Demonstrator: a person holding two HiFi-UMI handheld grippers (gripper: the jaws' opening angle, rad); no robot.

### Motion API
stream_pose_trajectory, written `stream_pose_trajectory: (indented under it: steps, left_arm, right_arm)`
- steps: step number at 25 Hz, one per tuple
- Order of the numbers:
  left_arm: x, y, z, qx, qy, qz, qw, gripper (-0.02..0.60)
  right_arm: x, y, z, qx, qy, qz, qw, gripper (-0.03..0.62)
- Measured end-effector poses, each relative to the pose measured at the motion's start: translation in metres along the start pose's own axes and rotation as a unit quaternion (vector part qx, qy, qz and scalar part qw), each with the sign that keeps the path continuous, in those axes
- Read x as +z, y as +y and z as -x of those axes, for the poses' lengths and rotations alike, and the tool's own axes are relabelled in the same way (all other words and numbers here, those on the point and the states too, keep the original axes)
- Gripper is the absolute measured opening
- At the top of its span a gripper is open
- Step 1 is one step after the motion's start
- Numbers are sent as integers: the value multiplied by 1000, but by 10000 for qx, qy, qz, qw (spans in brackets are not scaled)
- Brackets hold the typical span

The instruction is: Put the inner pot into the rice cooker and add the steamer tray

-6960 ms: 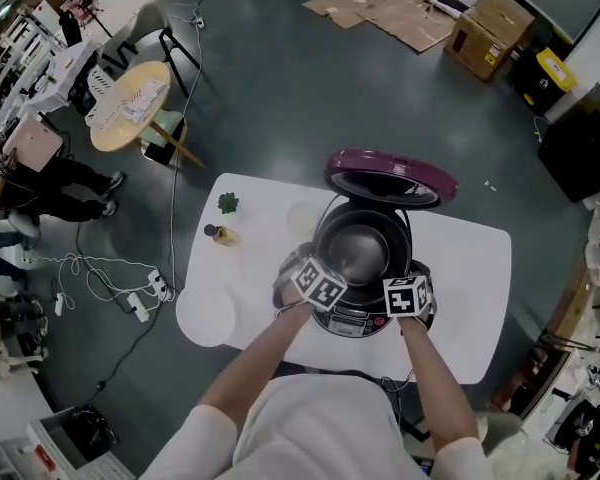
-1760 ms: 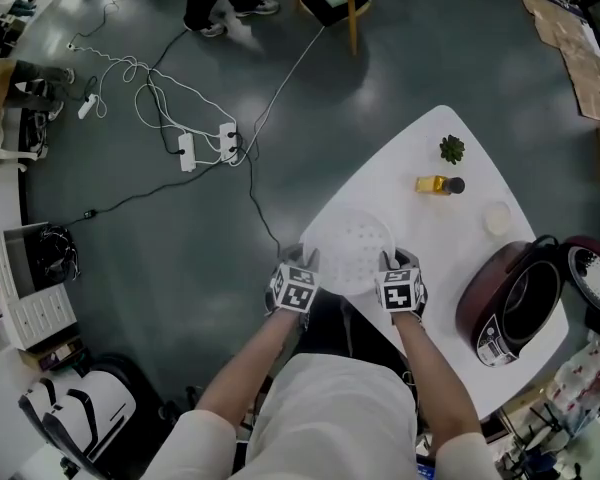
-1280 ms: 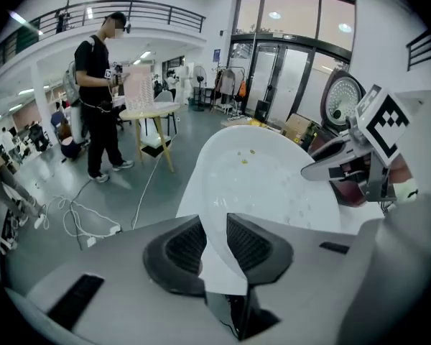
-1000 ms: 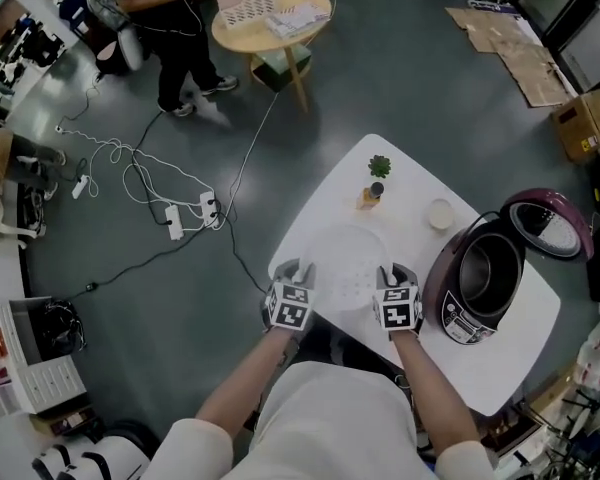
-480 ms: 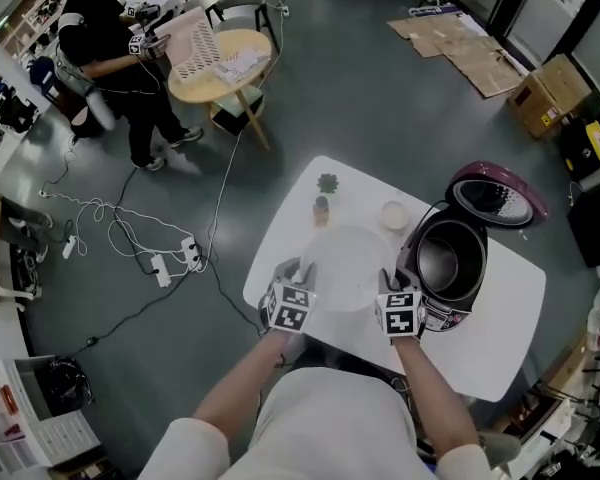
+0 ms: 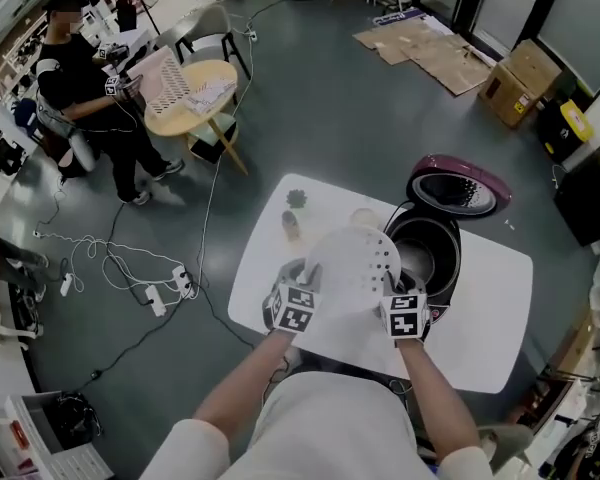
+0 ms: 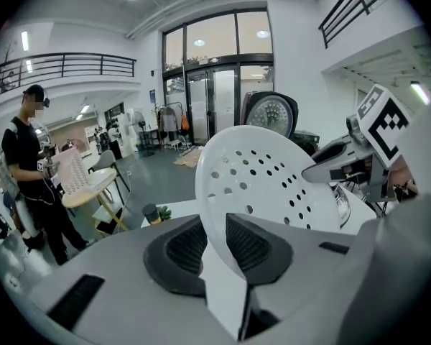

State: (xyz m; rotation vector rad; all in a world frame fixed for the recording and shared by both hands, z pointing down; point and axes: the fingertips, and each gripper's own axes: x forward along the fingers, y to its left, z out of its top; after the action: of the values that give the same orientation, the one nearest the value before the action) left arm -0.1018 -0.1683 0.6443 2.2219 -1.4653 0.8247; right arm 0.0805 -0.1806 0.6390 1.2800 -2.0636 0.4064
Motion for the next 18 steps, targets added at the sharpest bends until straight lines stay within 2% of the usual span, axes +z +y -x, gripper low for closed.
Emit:
stream_pose_trajectory:
  steps: [6,18]
  left_arm:
    - [35,-35,-20,-207,-67,-340,9992,97]
    - [79,-112,-75,-635,13,-880,9941,101]
  right_arm:
    - [-7,-46,16,-273,-56,-231,9993,98]
    - [-37,-135,35,-716,47,-565,9958,103]
